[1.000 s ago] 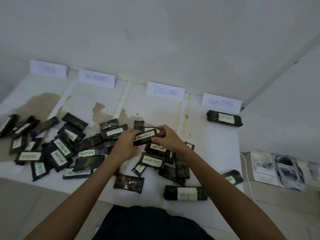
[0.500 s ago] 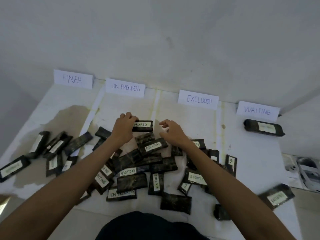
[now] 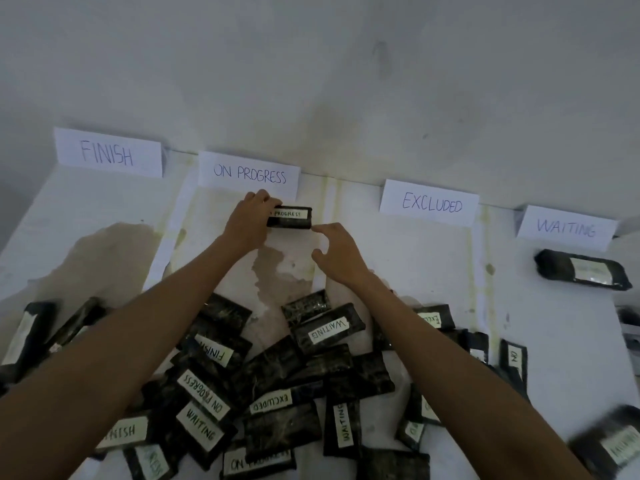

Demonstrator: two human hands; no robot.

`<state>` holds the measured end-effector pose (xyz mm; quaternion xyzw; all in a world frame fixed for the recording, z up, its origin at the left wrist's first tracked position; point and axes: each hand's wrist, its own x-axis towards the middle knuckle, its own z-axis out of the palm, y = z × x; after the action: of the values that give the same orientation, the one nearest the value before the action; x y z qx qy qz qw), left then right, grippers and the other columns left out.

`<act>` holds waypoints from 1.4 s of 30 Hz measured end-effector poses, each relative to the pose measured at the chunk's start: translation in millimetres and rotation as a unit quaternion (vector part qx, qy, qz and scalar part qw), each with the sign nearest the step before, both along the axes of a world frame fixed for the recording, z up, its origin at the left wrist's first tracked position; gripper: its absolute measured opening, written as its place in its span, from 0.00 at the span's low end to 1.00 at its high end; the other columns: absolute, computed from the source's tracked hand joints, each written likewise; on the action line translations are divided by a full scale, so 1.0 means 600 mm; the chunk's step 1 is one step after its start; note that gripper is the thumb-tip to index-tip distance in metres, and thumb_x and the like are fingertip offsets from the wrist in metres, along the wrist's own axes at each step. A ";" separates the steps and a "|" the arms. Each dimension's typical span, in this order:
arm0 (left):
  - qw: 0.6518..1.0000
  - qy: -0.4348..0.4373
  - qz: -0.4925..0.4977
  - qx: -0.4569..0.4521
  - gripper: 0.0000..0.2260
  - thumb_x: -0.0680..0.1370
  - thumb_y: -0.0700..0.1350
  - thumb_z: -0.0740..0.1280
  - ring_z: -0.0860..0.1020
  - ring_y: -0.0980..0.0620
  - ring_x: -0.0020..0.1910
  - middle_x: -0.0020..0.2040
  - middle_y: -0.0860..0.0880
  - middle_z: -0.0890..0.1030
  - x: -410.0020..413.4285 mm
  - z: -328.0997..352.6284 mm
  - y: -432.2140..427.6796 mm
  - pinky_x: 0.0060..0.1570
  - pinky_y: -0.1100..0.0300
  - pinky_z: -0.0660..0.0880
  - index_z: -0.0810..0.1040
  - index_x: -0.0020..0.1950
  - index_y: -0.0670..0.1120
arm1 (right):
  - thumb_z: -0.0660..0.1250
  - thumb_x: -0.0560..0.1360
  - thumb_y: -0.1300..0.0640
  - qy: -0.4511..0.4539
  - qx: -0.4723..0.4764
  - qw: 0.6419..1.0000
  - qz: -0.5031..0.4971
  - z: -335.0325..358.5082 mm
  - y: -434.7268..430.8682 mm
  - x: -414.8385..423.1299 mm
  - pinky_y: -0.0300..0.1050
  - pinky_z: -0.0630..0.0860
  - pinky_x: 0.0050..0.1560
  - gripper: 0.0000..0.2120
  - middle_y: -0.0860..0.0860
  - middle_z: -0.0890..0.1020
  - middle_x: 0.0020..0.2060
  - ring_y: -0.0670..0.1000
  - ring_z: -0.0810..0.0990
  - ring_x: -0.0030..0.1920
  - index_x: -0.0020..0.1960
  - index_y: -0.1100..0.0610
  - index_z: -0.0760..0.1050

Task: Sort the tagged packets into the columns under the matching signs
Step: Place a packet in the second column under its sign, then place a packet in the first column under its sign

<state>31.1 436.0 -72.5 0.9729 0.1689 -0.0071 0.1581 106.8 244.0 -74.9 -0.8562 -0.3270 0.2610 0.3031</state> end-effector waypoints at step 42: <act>0.728 -0.035 0.309 -0.610 0.19 0.77 0.32 0.62 0.79 0.48 0.50 0.54 0.44 0.78 -0.251 0.097 -0.252 0.49 0.58 0.78 0.73 0.64 0.50 | 0.75 0.68 0.62 -0.055 0.140 0.988 0.044 0.082 -0.176 -0.185 0.22 0.71 0.52 0.13 0.57 0.78 0.53 0.50 0.78 0.51 0.52 0.62 0.79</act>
<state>-119.6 284.9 -14.3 0.5601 0.4142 -0.0256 0.7170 -4.2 138.4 -25.5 -0.8030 -0.4141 0.1787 0.3897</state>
